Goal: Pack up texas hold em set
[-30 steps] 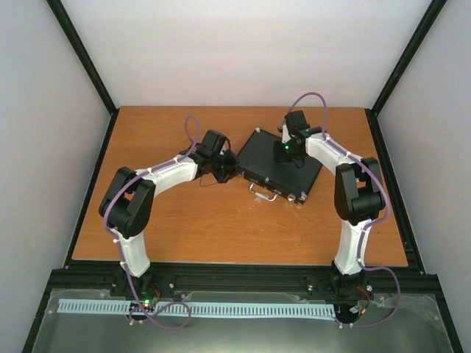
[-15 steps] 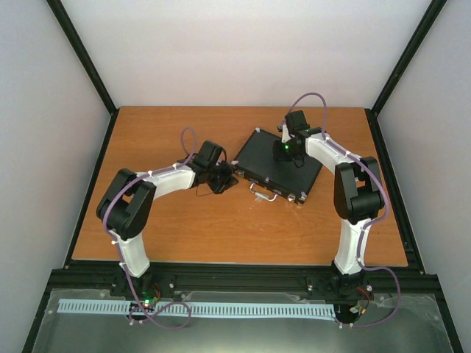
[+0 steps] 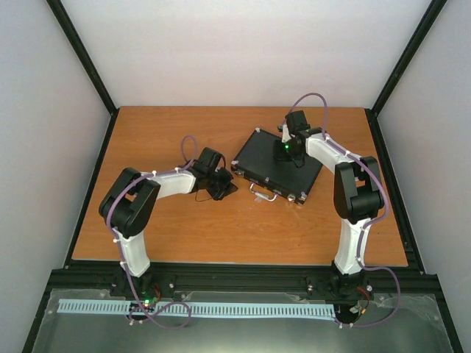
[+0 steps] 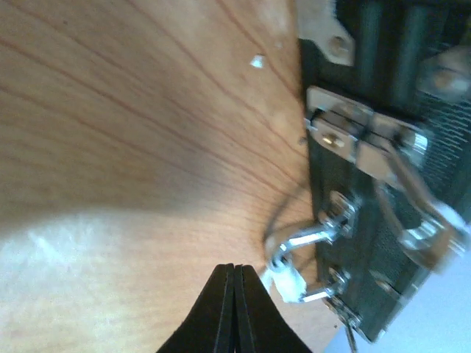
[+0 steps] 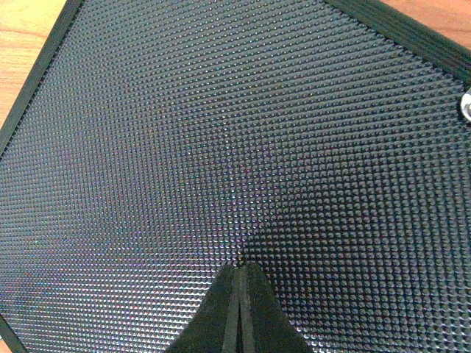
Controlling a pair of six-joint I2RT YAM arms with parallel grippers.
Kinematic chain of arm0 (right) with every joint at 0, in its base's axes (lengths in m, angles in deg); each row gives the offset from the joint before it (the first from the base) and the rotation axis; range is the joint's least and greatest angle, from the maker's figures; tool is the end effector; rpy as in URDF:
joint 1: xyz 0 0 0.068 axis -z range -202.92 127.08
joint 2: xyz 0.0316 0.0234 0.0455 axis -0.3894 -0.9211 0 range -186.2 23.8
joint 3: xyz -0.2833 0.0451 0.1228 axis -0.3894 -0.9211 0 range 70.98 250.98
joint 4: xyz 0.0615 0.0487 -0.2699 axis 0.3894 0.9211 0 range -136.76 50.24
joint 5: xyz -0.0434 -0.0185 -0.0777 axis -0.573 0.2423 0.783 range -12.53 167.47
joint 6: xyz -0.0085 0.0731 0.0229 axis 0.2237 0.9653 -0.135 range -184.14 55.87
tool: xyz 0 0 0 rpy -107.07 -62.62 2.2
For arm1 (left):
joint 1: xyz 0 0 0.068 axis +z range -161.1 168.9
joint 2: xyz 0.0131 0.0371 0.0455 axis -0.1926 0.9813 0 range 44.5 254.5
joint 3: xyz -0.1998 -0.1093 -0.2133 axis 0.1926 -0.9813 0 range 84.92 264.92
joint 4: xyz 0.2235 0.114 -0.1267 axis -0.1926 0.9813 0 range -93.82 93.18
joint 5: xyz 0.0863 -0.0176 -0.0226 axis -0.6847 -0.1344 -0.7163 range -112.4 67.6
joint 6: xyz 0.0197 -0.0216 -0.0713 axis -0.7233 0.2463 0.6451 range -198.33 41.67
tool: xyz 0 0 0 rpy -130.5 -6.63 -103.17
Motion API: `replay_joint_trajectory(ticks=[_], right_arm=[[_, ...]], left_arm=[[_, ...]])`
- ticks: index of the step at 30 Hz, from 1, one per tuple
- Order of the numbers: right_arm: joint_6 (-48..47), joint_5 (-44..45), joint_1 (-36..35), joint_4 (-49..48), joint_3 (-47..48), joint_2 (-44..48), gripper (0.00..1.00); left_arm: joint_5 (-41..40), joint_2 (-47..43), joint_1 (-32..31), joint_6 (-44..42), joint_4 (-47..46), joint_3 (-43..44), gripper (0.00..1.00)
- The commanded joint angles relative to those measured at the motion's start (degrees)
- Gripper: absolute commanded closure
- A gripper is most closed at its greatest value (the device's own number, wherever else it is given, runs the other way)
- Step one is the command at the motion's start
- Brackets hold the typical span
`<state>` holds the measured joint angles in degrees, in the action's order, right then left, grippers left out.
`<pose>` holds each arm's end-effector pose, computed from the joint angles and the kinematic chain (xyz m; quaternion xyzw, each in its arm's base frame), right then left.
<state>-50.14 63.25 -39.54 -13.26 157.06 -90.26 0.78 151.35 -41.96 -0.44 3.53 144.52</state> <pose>0.4482 0.1506 0.1989 -0.0525 0.9608 0.1803 0.2041 0.3392 -0.2327 0.1409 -0.3164 0.8801 -0.3535 0.0179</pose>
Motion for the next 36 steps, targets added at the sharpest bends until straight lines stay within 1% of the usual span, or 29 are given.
replay_joint_trajectory(ticks=[1,3,5,9,15,23,31,36], right_arm=[[0.2,-0.2,0.0,0.3,-1.2,-2.3,0.97],[0.3,-0.1,0.0,0.1,-1.2,-2.3,0.97],[0.3,0.0,0.0,0.1,-1.2,-2.5,0.97],[0.6,-0.6,0.1,0.0,-0.9,-3.0,0.97],[0.4,-0.5,0.0,0.0,-1.1,-3.2,0.97],[0.3,-0.7,0.1,0.0,-0.7,-3.8,0.97],[0.3,-0.8,0.1,0.1,-0.7,-4.4,0.97],[0.2,-0.7,0.0,0.0,-0.8,-4.5,0.97]], left_arm=[[0.0,-9.2,0.5,0.4,-1.0,-0.5,0.99],[-1.6,-12.6,0.6,0.0,-0.8,-0.4,0.99],[-2.0,-12.8,1.0,-0.1,-0.2,1.2,0.99],[0.1,-7.9,1.3,0.1,-0.3,5.3,0.99],[1.7,-1.8,1.3,1.5,-2.6,6.6,0.99],[1.8,1.7,1.9,1.0,-3.2,6.3,0.99],[2.1,4.8,2.1,2.4,-6.9,1.1,0.99],[2.1,7.5,2.7,2.1,-7.9,1.5,0.99]])
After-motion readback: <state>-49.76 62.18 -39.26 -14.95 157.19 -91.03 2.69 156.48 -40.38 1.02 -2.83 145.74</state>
